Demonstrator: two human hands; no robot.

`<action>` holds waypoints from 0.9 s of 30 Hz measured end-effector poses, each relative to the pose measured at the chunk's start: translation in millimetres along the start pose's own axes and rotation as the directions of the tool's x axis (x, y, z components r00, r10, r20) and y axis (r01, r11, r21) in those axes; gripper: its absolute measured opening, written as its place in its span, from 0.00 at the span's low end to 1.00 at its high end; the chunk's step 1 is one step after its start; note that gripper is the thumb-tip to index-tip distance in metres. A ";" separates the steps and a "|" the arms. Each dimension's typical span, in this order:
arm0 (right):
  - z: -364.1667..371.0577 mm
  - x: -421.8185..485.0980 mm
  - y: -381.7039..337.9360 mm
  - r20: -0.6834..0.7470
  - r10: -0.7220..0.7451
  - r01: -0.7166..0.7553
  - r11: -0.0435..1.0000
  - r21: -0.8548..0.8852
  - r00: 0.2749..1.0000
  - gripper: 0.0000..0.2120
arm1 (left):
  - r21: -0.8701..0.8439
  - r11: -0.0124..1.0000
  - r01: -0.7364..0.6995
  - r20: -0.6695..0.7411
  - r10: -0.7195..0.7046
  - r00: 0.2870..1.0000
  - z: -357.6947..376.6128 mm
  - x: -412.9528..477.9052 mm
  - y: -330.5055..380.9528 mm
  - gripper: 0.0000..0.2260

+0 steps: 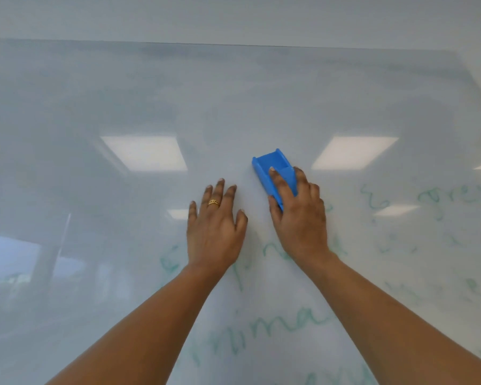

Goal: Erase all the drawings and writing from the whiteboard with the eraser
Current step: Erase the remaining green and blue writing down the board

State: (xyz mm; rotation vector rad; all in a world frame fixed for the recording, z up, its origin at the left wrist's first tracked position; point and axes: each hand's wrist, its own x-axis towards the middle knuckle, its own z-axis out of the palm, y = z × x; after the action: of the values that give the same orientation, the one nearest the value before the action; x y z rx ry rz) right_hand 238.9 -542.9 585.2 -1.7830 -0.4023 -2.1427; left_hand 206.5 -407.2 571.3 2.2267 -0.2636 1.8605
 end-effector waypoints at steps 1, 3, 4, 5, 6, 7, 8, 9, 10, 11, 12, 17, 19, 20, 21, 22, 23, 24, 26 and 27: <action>-2.8 1.5 10.9 0.001 0.017 -0.017 1.000 0.000 1.000 0.22 | 0.022 1.000 -0.003 0.021 0.002 1.000 2.3 0.1 1.8 0.23; -9.0 4.8 32.8 -0.004 0.061 -0.061 0.998 -0.016 0.998 0.24 | 0.060 0.998 -0.010 0.039 0.008 0.999 4.6 -0.5 0.5 0.23; -12.1 6.3 43.3 -0.014 0.093 -0.093 0.995 -0.024 0.996 0.24 | 0.067 0.998 -0.016 0.041 0.013 0.999 4.8 -1.0 -1.4 0.23; -14.9 7.5 52.6 -0.026 0.129 -0.129 0.991 -0.032 0.991 0.23 | 0.068 0.997 -0.022 0.044 0.019 0.999 4.6 -1.3 -3.3 0.23; -17.5 8.4 60.2 -0.037 0.161 -0.163 0.986 -0.037 0.986 0.23 | 0.067 0.997 -0.029 0.049 0.026 0.998 4.1 -1.8 -5.0 0.23; -19.3 9.0 66.0 -0.045 0.189 -0.191 0.981 -0.040 0.981 0.23 | 0.068 0.997 -0.034 0.054 0.030 0.998 3.4 -2.3 -5.9 0.23; -20.1 9.3 69.2 -0.051 0.213 -0.215 0.976 -0.042 0.976 0.23 | 0.071 0.997 -0.035 0.060 0.030 0.998 2.9 -2.9 -6.4 0.23; -20.8 9.6 69.7 -0.053 0.239 -0.241 0.970 -0.043 0.970 0.23 | 0.075 0.997 -0.034 0.064 0.029 0.998 2.7 -3.5 -6.2 0.23; -20.6 10.5 67.4 -0.052 0.273 -0.275 0.961 -0.039 0.961 0.23 | 0.081 0.996 -0.034 0.068 0.028 0.997 2.7 -3.7 -5.6 0.24; -20.0 11.6 62.6 -0.051 0.320 -0.322 0.946 -0.030 0.946 0.23 | 0.087 0.996 -0.034 0.073 0.027 0.997 2.7 -4.0 -4.9 0.24; -18.6 12.8 56.1 -0.052 0.372 -0.374 0.927 -0.022 0.927 0.23 | 0.090 0.995 -0.033 0.078 0.026 0.997 2.9 -4.4 -4.0 0.24; -4.8 6.8 6.4 -0.031 0.374 -0.374 0.927 -0.002 0.927 0.24 | 0.092 0.996 -0.007 0.086 -0.001 0.996 4.2 -6.1 0.7 0.25; 1.4 -2.1 -11.8 -0.028 0.253 -0.253 0.967 -0.007 0.967 0.24 | 0.100 0.995 0.001 0.077 -0.009 0.997 5.4 -6.5 1.4 0.26; 3.3 -6.9 -18.0 -0.017 0.208 -0.208 0.978 -0.018 0.978 0.25 | 0.108 0.994 0.004 0.072 -0.012 0.997 5.9 -6.5 1.7 0.26; 4.6 -11.8 -21.6 0.002 0.168 -0.167 0.986 -0.027 0.986 0.25 | 0.114 0.993 0.006 0.066 -0.014 0.998 6.4 -6.5 2.5 0.26; 4.3 -15.5 -22.8 0.028 0.129 -0.128 0.991 -0.025 0.991 0.24 | 0.121 0.993 0.009 0.060 -0.016 0.998 7.0 -6.6 3.2 0.26; 2.3 -17.5 -21.2 0.049 0.089 -0.088 0.996 -0.018 0.995 0.22 | 0.134 0.991 0.011 0.057 -0.019 0.998 7.6 -6.7 4.5 0.26; -0.4 -18.3 -16.9 0.079 0.049 -0.048 0.999 -0.014 0.996 0.21 | 0.147 0.989 0.013 0.054 -0.021 0.998 8.6 -6.8 5.9 0.27; -5.2 -17.8 -2.1 0.135 -0.054 0.059 0.998 -0.030 0.989 0.22 | 0.155 0.988 0.021 0.037 -0.027 0.999 10.8 -6.5 10.0 0.27; -6.8 -17.2 6.4 0.156 -0.108 0.115 0.993 -0.034 0.982 0.23 | 0.157 0.987 0.022 0.030 -0.027 0.999 12.3 -6.4 12.5 0.27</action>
State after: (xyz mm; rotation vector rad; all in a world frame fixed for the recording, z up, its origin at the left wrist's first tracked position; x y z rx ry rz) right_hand 238.4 -550.5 567.2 -2.0019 -0.5091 -2.1089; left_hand 213.4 -422.7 563.7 2.3521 -0.0982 1.8937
